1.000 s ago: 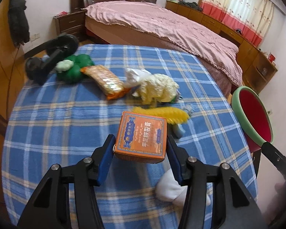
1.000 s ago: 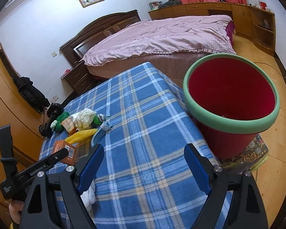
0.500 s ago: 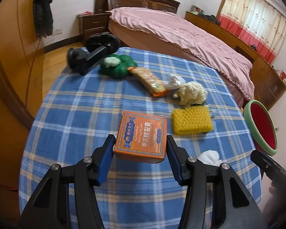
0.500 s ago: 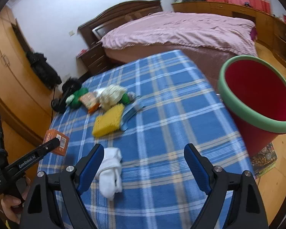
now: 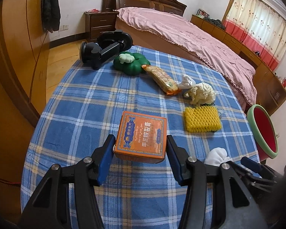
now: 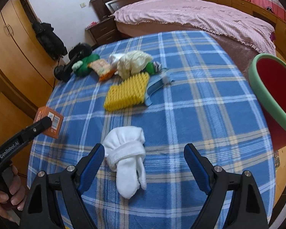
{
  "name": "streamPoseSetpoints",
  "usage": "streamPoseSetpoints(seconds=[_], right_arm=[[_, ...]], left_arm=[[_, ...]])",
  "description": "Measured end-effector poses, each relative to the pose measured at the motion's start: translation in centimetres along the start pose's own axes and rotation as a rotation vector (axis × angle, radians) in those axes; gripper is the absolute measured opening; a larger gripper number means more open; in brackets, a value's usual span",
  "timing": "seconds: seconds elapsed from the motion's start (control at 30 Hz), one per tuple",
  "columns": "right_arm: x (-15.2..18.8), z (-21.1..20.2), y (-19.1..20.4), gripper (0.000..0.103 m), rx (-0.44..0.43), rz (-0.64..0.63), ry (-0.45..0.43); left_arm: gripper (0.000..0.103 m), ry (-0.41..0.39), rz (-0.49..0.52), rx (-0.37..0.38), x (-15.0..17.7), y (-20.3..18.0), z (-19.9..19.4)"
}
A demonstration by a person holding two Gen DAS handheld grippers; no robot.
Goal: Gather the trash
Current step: 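Grasp the orange snack box with the left tool while the right tool grasps the white sock, then carry the orange box and white sock over the red bucket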
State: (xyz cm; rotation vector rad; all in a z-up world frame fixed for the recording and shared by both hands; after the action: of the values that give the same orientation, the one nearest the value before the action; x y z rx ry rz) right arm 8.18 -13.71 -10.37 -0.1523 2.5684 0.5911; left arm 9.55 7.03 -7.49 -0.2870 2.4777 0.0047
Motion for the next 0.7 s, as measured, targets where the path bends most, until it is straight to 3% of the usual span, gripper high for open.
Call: streamPoseSetpoints(seconds=[0.27,0.33,0.43,0.53,0.7], right_arm=[[0.8,1.3,0.8,0.058,-0.037,-0.008,0.031],[1.0,1.4,1.4,0.045,-0.051,-0.029,0.034],[1.2,1.5,2.4,0.034,-0.055,-0.072,0.029],[1.3,1.2,2.8,0.027,-0.061,-0.098,0.014],[0.7,-0.2,2.7,0.023,-0.06,-0.098,-0.036]], left_arm=[[0.054,0.018,0.002,0.005,0.5,0.0,0.8],[0.054,0.018,0.007,0.009,0.6,-0.2,0.8],[0.054,0.02,0.015,0.017,0.6,-0.5,0.8],[0.054,0.018,0.025,0.03,0.5,-1.2,0.7],[0.054,0.012,0.053,0.055,0.1,-2.8,0.3]])
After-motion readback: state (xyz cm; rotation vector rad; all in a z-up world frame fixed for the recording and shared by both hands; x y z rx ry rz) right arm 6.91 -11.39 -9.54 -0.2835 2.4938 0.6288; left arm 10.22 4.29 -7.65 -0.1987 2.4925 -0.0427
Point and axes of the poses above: each gripper's, at about its wrist camera, not at the fingertips, and z roughly the way its jaws point, y to its left, x to its underside, the point moved 8 cm from there along z, roughly the way its jaws point, and after that the axes turned 10 degrees about -x, right-handed, at the moved point
